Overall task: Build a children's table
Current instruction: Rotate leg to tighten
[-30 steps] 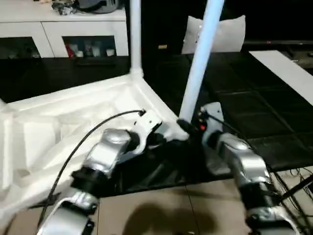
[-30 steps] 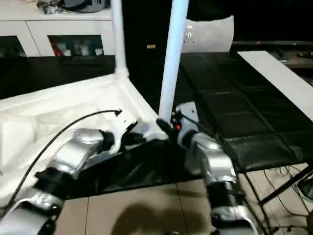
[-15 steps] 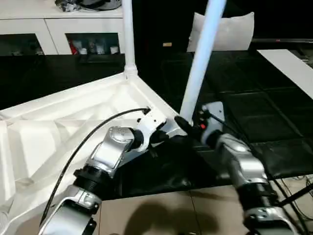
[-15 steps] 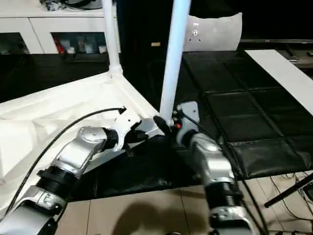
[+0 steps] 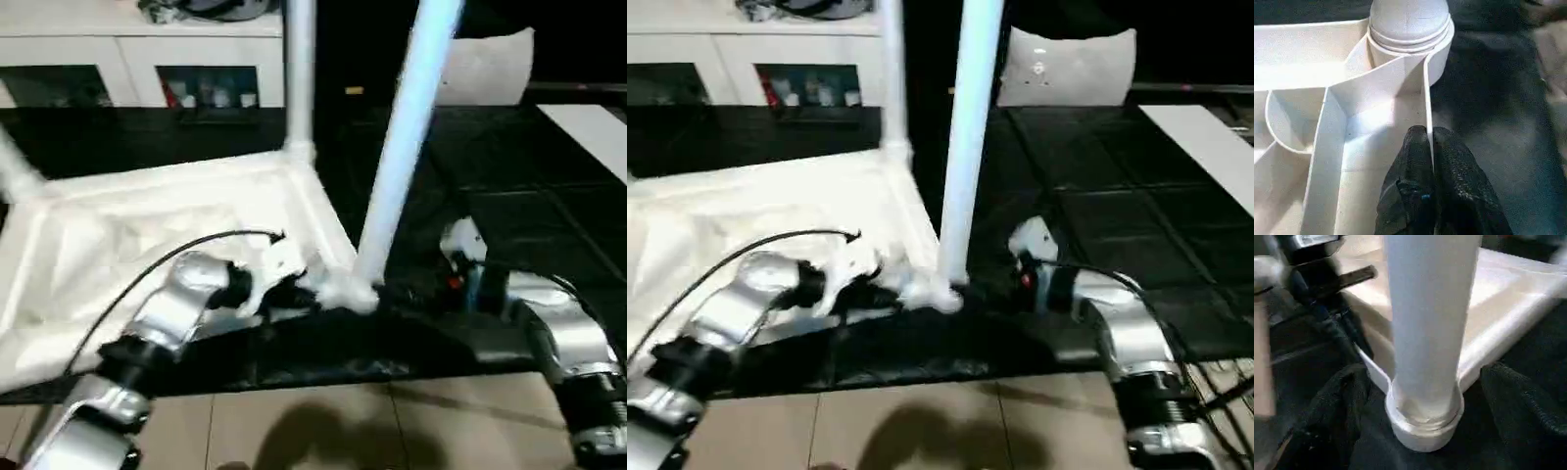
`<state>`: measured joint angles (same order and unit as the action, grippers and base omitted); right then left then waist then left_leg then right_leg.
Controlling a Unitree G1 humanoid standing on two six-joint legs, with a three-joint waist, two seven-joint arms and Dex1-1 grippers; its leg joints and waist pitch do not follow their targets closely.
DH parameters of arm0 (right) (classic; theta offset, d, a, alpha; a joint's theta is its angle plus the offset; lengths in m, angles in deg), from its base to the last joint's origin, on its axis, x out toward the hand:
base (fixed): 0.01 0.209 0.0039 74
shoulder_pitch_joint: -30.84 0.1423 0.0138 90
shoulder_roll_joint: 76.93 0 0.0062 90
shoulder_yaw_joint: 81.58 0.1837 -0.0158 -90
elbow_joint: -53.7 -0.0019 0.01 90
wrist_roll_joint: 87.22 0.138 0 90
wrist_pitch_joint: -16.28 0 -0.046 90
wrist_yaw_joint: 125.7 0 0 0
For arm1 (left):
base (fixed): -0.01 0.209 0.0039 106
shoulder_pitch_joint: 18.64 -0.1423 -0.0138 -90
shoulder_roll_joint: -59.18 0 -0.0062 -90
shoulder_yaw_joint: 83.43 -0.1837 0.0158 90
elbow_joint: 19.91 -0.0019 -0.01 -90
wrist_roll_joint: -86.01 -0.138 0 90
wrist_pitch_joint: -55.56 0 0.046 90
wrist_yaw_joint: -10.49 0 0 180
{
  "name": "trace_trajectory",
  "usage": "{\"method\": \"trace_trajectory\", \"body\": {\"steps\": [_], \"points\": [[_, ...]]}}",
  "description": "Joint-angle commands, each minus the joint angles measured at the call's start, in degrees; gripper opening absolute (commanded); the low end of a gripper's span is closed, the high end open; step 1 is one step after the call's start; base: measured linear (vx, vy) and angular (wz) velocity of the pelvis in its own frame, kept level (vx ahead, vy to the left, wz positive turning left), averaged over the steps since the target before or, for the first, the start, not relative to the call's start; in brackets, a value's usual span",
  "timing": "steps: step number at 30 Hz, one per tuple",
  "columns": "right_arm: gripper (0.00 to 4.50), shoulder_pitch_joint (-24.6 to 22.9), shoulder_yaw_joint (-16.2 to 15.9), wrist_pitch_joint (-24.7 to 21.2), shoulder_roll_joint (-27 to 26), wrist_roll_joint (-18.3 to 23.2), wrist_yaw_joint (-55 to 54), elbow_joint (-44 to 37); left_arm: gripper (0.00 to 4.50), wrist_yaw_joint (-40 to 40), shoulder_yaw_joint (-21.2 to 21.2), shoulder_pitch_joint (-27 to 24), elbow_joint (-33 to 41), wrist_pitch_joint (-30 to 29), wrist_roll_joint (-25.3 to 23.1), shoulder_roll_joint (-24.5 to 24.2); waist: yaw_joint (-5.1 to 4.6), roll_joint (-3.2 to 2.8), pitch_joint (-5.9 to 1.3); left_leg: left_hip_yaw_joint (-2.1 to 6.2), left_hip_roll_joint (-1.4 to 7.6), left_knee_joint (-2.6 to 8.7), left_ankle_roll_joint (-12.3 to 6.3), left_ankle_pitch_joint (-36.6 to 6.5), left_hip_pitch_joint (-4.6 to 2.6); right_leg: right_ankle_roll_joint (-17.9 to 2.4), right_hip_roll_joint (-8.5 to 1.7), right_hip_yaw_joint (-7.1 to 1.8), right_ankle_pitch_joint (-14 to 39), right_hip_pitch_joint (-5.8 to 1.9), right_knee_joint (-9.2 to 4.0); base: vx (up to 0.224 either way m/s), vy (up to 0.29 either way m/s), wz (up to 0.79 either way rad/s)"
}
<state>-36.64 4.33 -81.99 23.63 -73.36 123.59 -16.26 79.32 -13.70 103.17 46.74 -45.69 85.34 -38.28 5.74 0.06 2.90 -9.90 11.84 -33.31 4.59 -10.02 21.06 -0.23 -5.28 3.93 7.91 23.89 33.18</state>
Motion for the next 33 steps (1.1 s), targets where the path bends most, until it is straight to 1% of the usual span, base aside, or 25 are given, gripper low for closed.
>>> {"method": "trace_trajectory", "body": {"steps": [1, 2, 3, 4, 5, 7, 8, 9, 10, 11, 12, 13, 14, 17, 23, 26, 30, 31, 33], "points": [[3.92, 0.46, -1.82, 2.13, 1.35, -0.16, 4.51, -0.38, 0.00, 4.87, -2.84, 0.45, 2.14, 2.85, 0.12, -0.77, -0.19, -0.17, -3.89, -0.34, 1.21, 3.83, -2.97, -15.09, -0.76, -13.48, -2.16, -1.75, 14.61, -3.25, -3.06, 0.000, 0.000, 0.00], [3.92, 0.66, -2.28, 2.48, 1.66, -0.40, 5.53, 0.00, 0.00, 5.63, -3.11, 0.50, 2.07, 3.39, 0.06, -1.18, -0.11, 0.13, -3.94, -0.33, 1.26, 3.83, -2.75, -15.51, -0.79, -13.14, -2.24, -1.76, 15.60, -3.24, -3.12, 0.000, 0.000, 0.00], [3.75, 0.66, -2.28, 2.48, 1.66, -0.40, 5.53, 0.00, 0.00, 5.63, -3.11, 0.50, 2.07, 3.39, 0.06, -1.18, -0.03, -0.01, -3.86, -0.29, 1.25, 3.89, -2.53, -15.88, -0.77, -12.86, -2.30, -1.79, 16.66, -3.20, -3.16, 0.000, 0.000, 0.00], [3.64, 1.40, -3.14, 1.98, 2.16, -0.44, 7.78, 0.78, 0.00, 7.75, -3.85, 0.64, 2.11, 4.46, 0.21, -2.08, 0.03, 0.02, -3.87, -0.23, 1.22, 3.89, -2.37, -16.10, -0.76, -12.58, -2.33, -1.76, 17.52, -3.21, -3.23, 0.000, 0.000, 0.00], [3.64, 1.73, -3.47, 1.47, 2.24, -0.26, 8.69, 0.95, 0.00, 8.57, -4.12, 0.70, 2.18, 4.88, 0.31, -2.34, -0.04, 0.25, -3.88, -0.24, 1.21, 3.91, -2.35, -16.04, -0.65, -12.40, -2.35, -1.74, 17.86, -3.30, -3.22, 0.000, 0.000, 0.00], [3.44, 2.28, -4.34, 0.52, 2.53, 0.10, 10.49, 0.96, 0.00, 10.03, -4.44, 0.80, 2.34, 5.43, 0.54, -2.64, 0.02, 0.12, -3.83, -0.22, 1.25, 3.91, -2.28, -16.28, -0.74, -12.11, -2.35, -1.79, 18.77, -3.14, -3.26, 0.000, 0.000, 0.00], [3.22, 2.44, -4.86, -0.07, 2.66, 0.34, 11.42, 0.73, 0.00, 10.63, -4.61, 0.89, 2.37, 5.71, 0.56, -2.74, 0.07, 0.19, -3.87, -0.24, 1.23, 3.86, -2.32, -15.85, -0.67, -12.09, -2.34, -1.79, 18.65, -3.16, -3.20, 0.000, 0.000, 0.00], [3.22, 2.58, -5.29, -0.41, 2.81, 0.54, 12.27, 0.70, 0.00, 11.19, -4.80, 1.03, 2.29, 6.08, 0.60, -2.86, 0.08, 0.29, -3.85, -0.27, 1.24, 3.86, -2.37, -15.83, -0.69, -12.05, -2.32, -1.79, 18.81, -3.13, -3.24, 0.000, 0.000, 0.00], [3.08, 2.69, -5.67, -0.35, 2.87, 0.58, 12.89, 0.76, 0.00, 11.62, -4.97, 1.19, 2.20, 6.30, 0.62, -2.91, 0.15, 0.31, -3.79, -0.28, 1.29, 3.86, -2.34, -16.02, -0.73, -11.93, -2.34, -1.81, 19.34, -3.03, -3.29, 0.000, 0.000, 0.00], [3.08, 2.78, -5.86, -0.17, 2.91, 0.61, 13.22, 0.91, 0.00, 11.85, -5.02, 1.29, 2.09, 6.49, 0.62, -2.92, 0.24, 0.30, -3.84, -0.28, 1.28, 3.83, -2.27, -15.94, -0.79, -11.85, -2.38, -1.82, 19.53, -3.02, -3.30, 0.000, 0.000, 0.00], [2.94, 2.91, -6.23, 0.63, 2.75, 0.69, 13.92, 1.30, 0.00, 12.23, -5.16, 1.53, 1.90, 6.86, 0.62, -2.80, 0.42, 0.43, -3.92, -0.31, 1.30, 3.79, -2.32, -15.40, -0.78, -11.80, -2.44, -1.86, 19.26, -3.03, -3.23, 0.000, 0.000, 0.00], [2.94, 2.95, -6.41, 1.08, 2.52, 0.80, 14.30, 1.52, 0.00, 12.32, -5.21, 1.68, 1.77, 7.06, 0.58, -2.60, 0.49, 0.40, -3.97, -0.31, 1.30, 3.75, -2.33, -15.03, -0.73, -11.86, -2.47, -1.88, 18.85, -3.06, -3.15, 0.000, 0.000, 0.00], [2.80, 2.99, -6.51, 1.31, 2.37, 0.89, 14.55, 1.67, 0.00, 12.37, -5.24, 1.80, 1.67, 7.21, 0.56, -2.47, 0.55, 0.38, -3.94, -0.32, 1.31, 3.75, -2.43, -14.62, -0.71, -12.04, -2.40, -1.88, 18.23, -3.01, -3.09, 0.000, 0.000, 0.00], [2.57, 2.90, -7.00, 0.63, 2.17, 1.13, 15.75, 1.52, 0.00, 12.48, -5.44, 1.92, 1.52, 7.44, 0.71, -2.34, 0.62, 0.36, -4.00, -0.32, 1.28, 3.72, -2.50, -14.08, -0.67, -12.26, -2.36, -1.83, 17.32, -3.09, -2.97, 0.000, 0.000, 0.00], [2.02, 2.91, -7.80, -0.48, 2.18, 1.53, 17.35, 1.14, 0.00, 13.09, -5.69, 1.80, 1.39, 7.78, 0.80, -2.34, 0.66, 0.26, -3.92, -0.27, 1.27, 3.80, -2.35, -14.78, -0.65, -11.92, -2.39, -1.80, 18.64, -3.09, -3.12, 0.000, 0.000, 0.00], [1.97, 2.87, -8.00, -0.78, 2.16, 1.62, 17.81, 1.11, 0.00, 13.26, -5.64, 1.85, 1.04, 8.02, 0.70, -2.32, 0.65, 0.35, -3.97, -0.27, 1.27, 3.78, -2.18, -15.26, -0.77, -11.70, -2.41, -1.81, 19.31, -3.06, -3.21, 0.000, 0.000, 0.00], [1.93, 2.47, -7.83, -2.08, 1.97, 2.13, 17.67, 0.80, 0.00, 12.85, -5.32, 1.79, 0.94, 7.16, 0.92, -2.25, 0.70, 0.39, -4.04, -0.28, 1.26, 3.72, -2.30, -14.30, -0.69, -11.82, -2.37, -1.81, 18.40, -3.11, -3.05, 0.000, 0.000, 0.00], [1.93, 1.97, -7.31, -4.18, 1.57, 2.66, 16.47, 0.14, 0.00, 11.47, -4.47, 1.67, 1.19, 5.21, 1.31, -1.81, 0.69, 0.37, -4.01, -0.29, 1.25, 3.73, -2.42, -14.07, -0.66, -12.01, -2.30, -1.80, 17.94, -3.13, -3.01, 0.000, 0.000, 0.00], [1.93, 1.21, -6.52, -6.81, 0.63, 3.03, 13.34, -0.98, 0.00, 8.66, -2.87, 1.63, 1.56, 2.06, 2.10, -0.68, 0.66, 0.40, -3.91, -0.33, 1.26, 3.73, -2.25, -14.02, -0.63, -12.22, -2.33, -1.83, 18.07, -3.15, -2.98, 0.000, 0.000, 0.00]]}}
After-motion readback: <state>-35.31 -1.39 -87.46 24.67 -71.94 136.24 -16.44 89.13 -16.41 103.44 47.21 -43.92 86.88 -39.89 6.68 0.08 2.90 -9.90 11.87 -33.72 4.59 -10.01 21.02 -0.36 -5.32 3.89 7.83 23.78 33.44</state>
